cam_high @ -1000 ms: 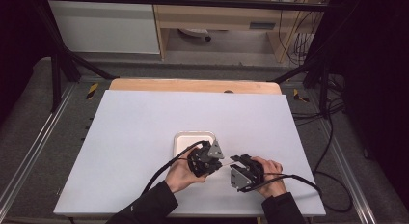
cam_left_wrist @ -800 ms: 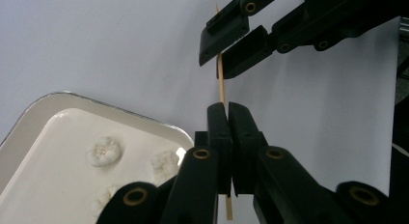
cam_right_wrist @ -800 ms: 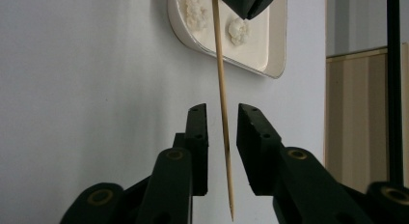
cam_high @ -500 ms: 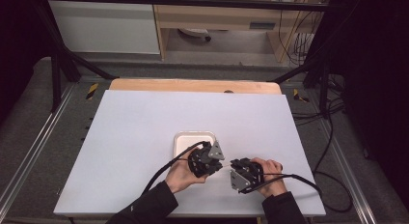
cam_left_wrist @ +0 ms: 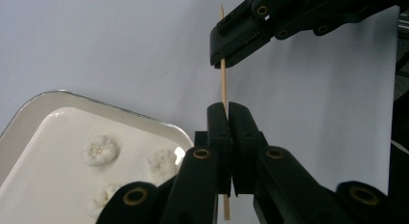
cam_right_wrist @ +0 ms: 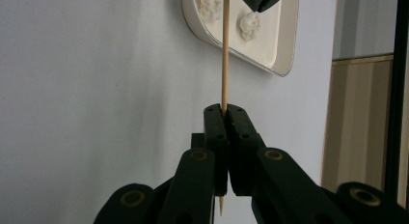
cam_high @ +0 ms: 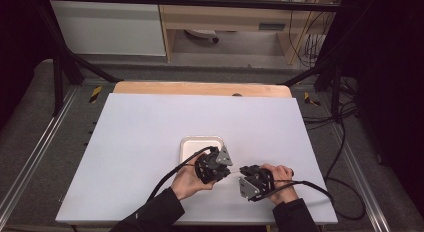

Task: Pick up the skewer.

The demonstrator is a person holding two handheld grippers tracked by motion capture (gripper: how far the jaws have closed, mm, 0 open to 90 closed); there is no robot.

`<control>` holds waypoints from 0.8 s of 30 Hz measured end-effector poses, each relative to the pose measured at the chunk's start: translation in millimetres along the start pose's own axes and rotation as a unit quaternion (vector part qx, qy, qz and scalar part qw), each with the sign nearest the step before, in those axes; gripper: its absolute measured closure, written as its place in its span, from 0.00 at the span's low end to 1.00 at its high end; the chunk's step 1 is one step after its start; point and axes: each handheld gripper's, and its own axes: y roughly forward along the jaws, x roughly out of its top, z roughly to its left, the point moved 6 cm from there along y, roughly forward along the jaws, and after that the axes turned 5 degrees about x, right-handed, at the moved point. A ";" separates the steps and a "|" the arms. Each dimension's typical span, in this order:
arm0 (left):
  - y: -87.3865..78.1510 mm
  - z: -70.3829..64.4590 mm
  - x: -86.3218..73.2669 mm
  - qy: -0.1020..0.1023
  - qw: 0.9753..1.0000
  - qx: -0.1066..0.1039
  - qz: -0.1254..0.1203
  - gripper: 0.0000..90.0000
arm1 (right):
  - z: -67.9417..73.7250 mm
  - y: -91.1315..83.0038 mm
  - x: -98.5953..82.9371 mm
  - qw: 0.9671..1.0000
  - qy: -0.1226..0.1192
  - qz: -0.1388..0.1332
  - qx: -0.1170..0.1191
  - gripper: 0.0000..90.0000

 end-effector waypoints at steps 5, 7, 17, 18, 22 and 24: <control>-1.8 2.0 -0.2 -0.006 1.000 -0.004 0.000 0.98 | -0.7 -0.6 0.7 1.000 -0.003 0.001 0.001 0.99; -4.0 4.1 -1.0 -0.007 1.000 -0.001 0.004 0.93 | -1.3 -0.4 0.9 1.000 -0.005 0.007 0.003 0.99; -0.2 9.1 -10.1 -0.007 0.997 -0.014 0.072 0.80 | -4.4 -1.0 2.2 1.000 -0.019 0.024 -0.001 0.99; 1.5 8.4 -10.7 -0.003 0.997 -0.016 0.079 0.82 | -4.5 -0.8 2.5 1.000 -0.018 0.023 -0.002 0.99; 7.2 4.9 -10.8 0.010 0.996 -0.021 0.090 0.88 | -5.6 -1.0 3.5 0.999 -0.023 0.024 -0.001 0.99; 9.0 3.9 -9.6 0.012 0.996 -0.023 0.091 0.90 | -6.1 -0.6 3.8 0.999 -0.030 0.023 -0.001 0.99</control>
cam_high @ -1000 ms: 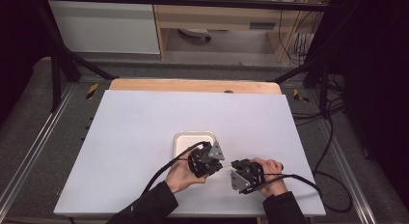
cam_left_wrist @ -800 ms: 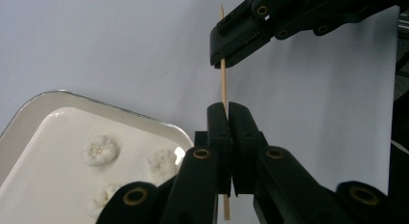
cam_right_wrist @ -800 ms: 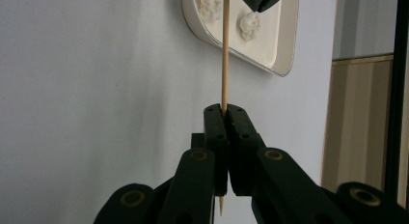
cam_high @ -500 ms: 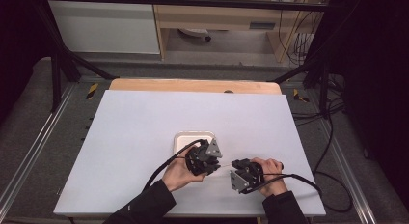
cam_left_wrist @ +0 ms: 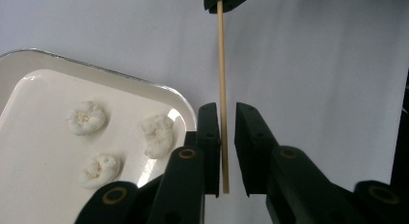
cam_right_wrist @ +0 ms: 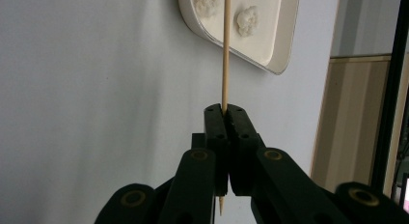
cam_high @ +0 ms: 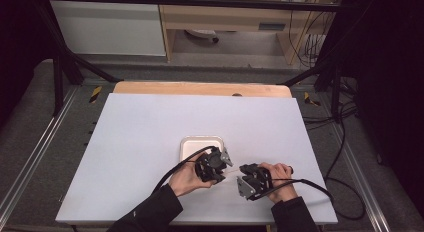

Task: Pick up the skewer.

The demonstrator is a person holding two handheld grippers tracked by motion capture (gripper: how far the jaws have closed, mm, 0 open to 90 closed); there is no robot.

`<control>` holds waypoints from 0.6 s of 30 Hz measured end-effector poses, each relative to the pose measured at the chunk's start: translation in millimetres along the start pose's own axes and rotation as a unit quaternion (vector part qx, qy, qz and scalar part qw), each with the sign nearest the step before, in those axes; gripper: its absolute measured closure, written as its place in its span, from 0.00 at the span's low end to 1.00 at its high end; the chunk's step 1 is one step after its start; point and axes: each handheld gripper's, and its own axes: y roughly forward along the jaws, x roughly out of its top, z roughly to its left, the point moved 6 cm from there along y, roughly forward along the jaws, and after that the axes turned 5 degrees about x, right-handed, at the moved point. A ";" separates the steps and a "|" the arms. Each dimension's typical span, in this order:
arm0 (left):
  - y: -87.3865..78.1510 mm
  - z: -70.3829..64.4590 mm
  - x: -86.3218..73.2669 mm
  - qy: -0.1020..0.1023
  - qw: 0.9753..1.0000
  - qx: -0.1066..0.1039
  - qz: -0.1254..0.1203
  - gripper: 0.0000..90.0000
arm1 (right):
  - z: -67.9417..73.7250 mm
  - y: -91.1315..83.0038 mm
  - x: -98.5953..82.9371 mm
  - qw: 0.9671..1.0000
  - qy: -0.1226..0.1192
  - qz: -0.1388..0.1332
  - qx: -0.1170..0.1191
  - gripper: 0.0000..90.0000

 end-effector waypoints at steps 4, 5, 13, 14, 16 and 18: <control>2.1 -0.9 1.3 0.001 1.000 0.009 0.005 0.97 | 1.8 -0.2 0.3 1.000 0.003 0.002 0.003 0.99; 2.4 -1.0 1.2 0.001 1.000 0.010 0.007 0.97 | 2.1 -0.1 0.5 1.000 0.003 0.001 0.002 0.99; 6.0 -3.1 -0.6 0.007 0.999 0.027 0.020 0.98 | 2.3 -0.5 1.6 1.000 -0.008 0.002 0.003 0.99; 5.9 -3.2 -0.5 0.009 0.999 0.029 0.020 0.98 | 2.4 -0.7 1.5 1.000 -0.007 0.004 0.002 0.99; 6.0 -3.2 -0.6 0.008 0.999 0.031 0.017 0.98 | 2.5 -0.8 1.4 1.000 -0.004 0.005 0.003 0.99; 5.8 -3.6 -1.0 0.007 0.999 0.030 0.012 0.98 | 1.9 -1.5 1.5 1.000 0.004 0.004 0.001 0.97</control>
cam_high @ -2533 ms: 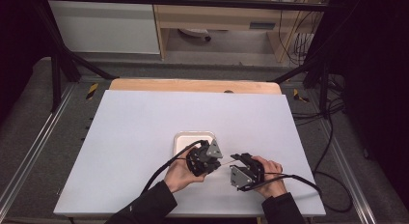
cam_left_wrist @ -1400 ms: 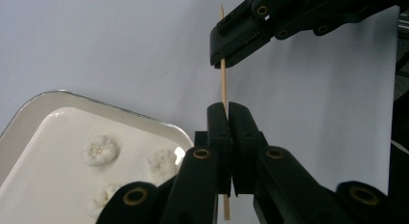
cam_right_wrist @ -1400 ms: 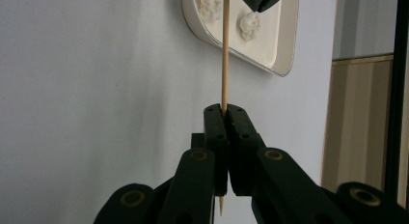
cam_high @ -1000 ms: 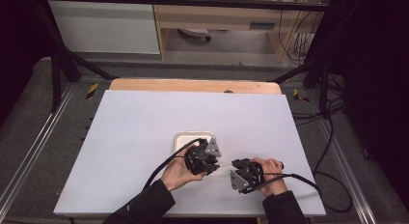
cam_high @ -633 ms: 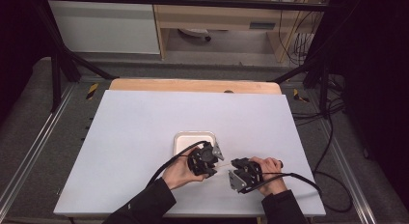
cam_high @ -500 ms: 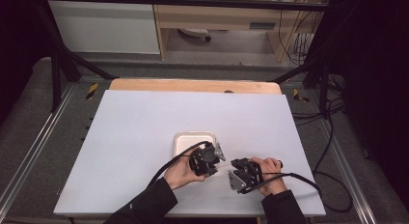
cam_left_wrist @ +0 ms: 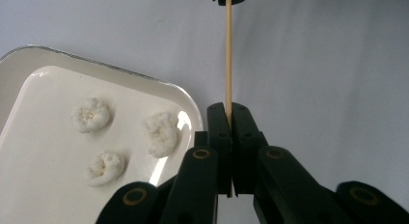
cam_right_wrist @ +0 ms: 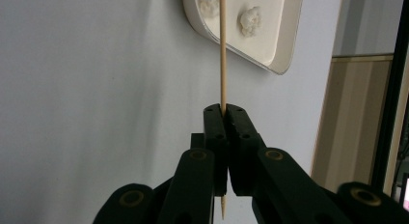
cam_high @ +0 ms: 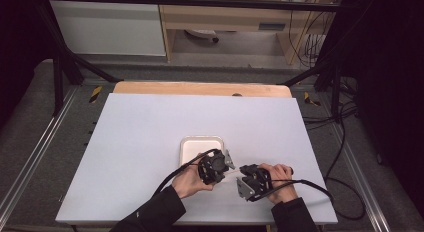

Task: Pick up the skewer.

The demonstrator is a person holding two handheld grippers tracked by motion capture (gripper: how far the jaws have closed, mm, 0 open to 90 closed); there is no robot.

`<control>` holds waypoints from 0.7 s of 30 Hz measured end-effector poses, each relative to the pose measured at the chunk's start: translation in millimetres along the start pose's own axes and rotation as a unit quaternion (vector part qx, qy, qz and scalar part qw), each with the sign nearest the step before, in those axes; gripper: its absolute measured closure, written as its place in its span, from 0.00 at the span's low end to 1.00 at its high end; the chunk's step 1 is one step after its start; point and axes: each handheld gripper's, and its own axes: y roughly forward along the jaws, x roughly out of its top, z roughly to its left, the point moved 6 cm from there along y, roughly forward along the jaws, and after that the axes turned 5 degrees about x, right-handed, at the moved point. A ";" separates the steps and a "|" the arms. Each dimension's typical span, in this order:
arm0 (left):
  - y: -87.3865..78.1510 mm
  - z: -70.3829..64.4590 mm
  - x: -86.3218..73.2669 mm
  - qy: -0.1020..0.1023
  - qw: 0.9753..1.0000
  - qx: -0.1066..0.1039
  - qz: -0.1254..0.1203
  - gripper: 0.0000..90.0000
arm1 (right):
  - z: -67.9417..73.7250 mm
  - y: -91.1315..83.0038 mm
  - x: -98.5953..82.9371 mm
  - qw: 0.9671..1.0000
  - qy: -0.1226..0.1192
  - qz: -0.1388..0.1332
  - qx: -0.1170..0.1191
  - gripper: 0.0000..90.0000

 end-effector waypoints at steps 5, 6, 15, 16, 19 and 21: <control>-3.8 3.8 -5.2 -0.005 1.000 0.011 -0.010 0.98 | -5.9 -3.1 -2.6 0.998 0.061 -0.022 0.003 0.81; -5.0 5.0 -6.9 -0.006 1.000 0.014 -0.011 0.98 | -7.6 -4.1 -3.6 0.997 0.073 -0.027 0.003 0.75; -15.2 16.7 -27.0 -0.023 0.999 0.029 -0.020 0.98 | -18.1 -8.3 -25.0 0.962 0.262 -0.073 -0.004 0.39; -16.7 18.0 -29.5 -0.023 0.999 0.030 -0.021 0.98 | -18.1 -8.3 -25.0 0.962 0.262 -0.073 -0.004 0.39; -21.9 21.4 -36.5 -0.036 0.998 0.035 -0.031 0.98 | -16.9 -7.8 -32.2 0.945 0.316 -0.083 0.001 0.32; -26.3 23.6 -40.7 -0.045 0.997 0.040 -0.039 0.98 | -15.0 -6.2 -36.4 0.934 0.347 -0.082 0.007 0.27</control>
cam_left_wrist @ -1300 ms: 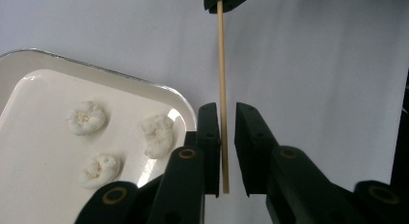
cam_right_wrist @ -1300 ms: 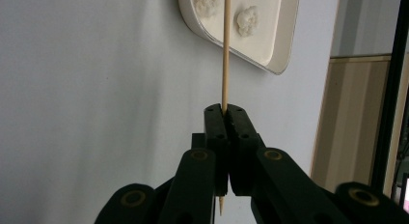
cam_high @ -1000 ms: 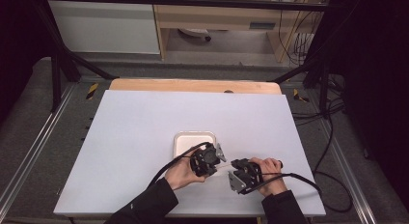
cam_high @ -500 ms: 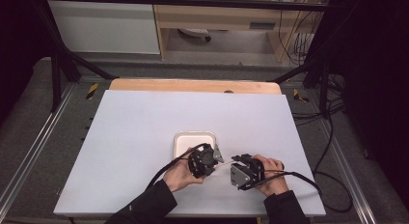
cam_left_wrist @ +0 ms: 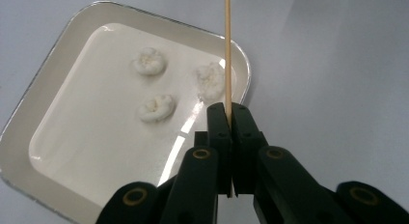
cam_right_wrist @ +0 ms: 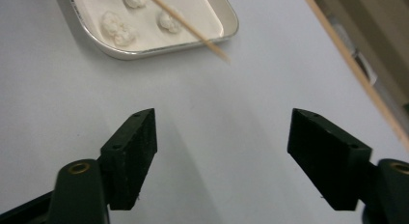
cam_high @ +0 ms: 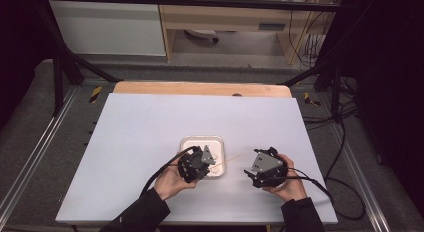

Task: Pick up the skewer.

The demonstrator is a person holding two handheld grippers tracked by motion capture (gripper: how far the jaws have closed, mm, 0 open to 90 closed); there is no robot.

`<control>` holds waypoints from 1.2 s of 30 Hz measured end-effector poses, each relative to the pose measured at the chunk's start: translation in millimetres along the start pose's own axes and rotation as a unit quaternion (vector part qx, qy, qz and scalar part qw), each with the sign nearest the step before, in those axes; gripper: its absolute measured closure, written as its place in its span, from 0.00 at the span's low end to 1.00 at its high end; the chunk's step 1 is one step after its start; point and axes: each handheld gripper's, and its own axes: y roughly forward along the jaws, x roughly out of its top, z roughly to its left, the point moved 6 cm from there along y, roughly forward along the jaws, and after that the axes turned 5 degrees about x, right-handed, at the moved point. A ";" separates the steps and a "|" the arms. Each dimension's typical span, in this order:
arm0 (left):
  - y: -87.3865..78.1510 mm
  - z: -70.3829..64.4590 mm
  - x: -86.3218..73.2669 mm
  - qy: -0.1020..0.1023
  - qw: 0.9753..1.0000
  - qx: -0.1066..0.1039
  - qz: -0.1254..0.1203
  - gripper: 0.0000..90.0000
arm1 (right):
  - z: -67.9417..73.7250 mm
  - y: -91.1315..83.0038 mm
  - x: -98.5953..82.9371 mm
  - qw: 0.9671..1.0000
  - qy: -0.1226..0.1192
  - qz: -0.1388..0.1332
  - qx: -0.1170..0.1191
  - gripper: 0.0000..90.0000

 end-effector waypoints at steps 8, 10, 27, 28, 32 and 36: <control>-14.8 7.8 -17.0 -0.032 0.999 0.014 -0.032 0.98 | -3.3 3.5 -17.1 0.992 0.124 0.019 0.014 0.10; -18.5 9.3 -22.4 -0.039 0.998 0.015 -0.040 0.98 | -2.8 4.4 -19.8 0.989 0.143 0.022 0.023 0.07; -40.8 23.7 -78.6 -0.124 0.986 0.050 -0.103 0.98 | -0.7 3.3 -9.7 0.971 0.232 -0.017 0.057 0.01; -41.5 23.7 -81.4 -0.127 0.985 0.050 -0.106 0.98 | -0.6 3.8 -8.5 0.970 0.234 -0.019 0.058 0.01; -44.7 26.1 -89.8 -0.140 0.982 0.054 -0.117 0.98 | -0.4 6.7 -1.6 0.965 0.252 -0.027 0.067 0.01; -46.5 28.0 -97.1 -0.152 0.978 0.056 -0.129 0.98 | 1.2 9.9 7.1 0.964 0.252 -0.035 0.072 0.01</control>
